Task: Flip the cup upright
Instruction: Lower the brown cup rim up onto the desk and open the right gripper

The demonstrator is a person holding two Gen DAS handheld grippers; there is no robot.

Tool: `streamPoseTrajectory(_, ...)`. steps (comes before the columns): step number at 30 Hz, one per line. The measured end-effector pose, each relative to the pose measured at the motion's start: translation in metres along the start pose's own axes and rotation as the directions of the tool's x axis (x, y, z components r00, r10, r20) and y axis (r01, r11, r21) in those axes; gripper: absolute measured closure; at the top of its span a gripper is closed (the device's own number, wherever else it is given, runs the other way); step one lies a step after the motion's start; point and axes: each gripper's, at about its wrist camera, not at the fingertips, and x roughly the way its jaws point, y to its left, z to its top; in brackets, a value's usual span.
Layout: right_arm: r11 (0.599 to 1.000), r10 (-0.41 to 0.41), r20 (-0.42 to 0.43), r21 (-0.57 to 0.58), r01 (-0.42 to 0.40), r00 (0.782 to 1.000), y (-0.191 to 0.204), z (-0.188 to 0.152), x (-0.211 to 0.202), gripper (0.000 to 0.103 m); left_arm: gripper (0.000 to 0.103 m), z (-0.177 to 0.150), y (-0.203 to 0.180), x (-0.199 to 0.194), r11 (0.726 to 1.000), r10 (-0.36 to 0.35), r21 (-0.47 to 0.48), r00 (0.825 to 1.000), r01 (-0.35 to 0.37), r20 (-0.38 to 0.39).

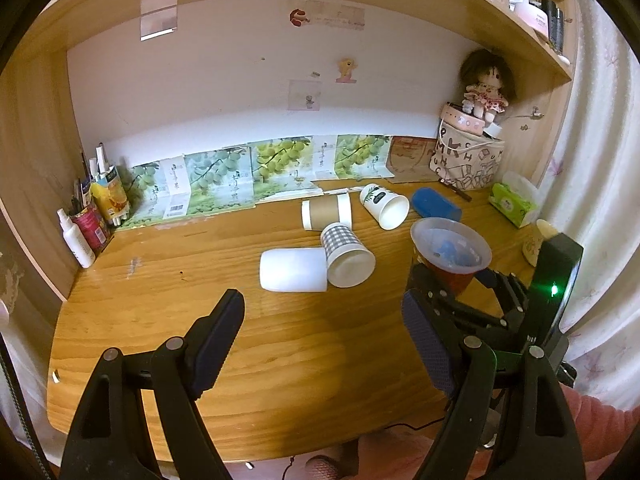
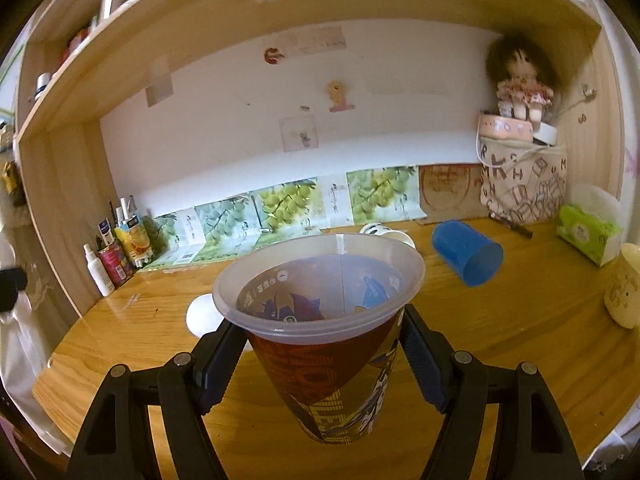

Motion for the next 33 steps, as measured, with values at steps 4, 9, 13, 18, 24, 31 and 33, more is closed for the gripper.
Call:
streamPoseTrajectory(4,0.999,-0.003,0.035,-0.039,0.004,0.999,0.006,-0.011,0.0,0.027,0.019,0.0,0.003,0.002,1.0,0.013,0.007,1.0,-0.013,-0.01)
streamPoseTrajectory(9,0.997,0.002,0.051,-0.083,0.002,0.999,0.015,-0.022,0.002,0.027,0.019,0.001,0.005,0.003,0.999,0.029,0.017,0.999,-0.028,-0.018)
streamPoseTrajectory(13,0.995,0.002,0.056,-0.097,0.004,0.998,0.019,-0.029,0.005,0.027,0.019,0.0,0.005,0.003,0.999,0.037,0.029,0.999,-0.036,-0.022)
streamPoseTrajectory(18,0.996,-0.001,0.043,-0.091,0.005,0.999,0.018,-0.038,0.01,0.027,0.019,-0.001,0.005,0.004,0.999,0.04,0.037,0.999,-0.039,-0.03)
streamPoseTrajectory(24,0.997,-0.014,0.03,-0.076,0.016,0.999,0.015,-0.044,0.011,0.026,0.019,-0.002,0.005,0.003,0.999,0.033,0.043,0.999,-0.032,-0.027)
streamPoseTrajectory(31,0.996,-0.008,0.016,-0.091,0.009,1.0,0.016,-0.047,0.008,0.026,0.019,-0.003,0.003,-0.001,0.999,0.019,0.037,1.0,-0.018,-0.021)
streamPoseTrajectory(33,0.996,-0.005,0.008,-0.094,0.005,1.0,0.017,-0.047,0.006,0.026,0.019,-0.005,0.003,-0.003,0.999,0.016,0.033,1.0,-0.016,-0.019)
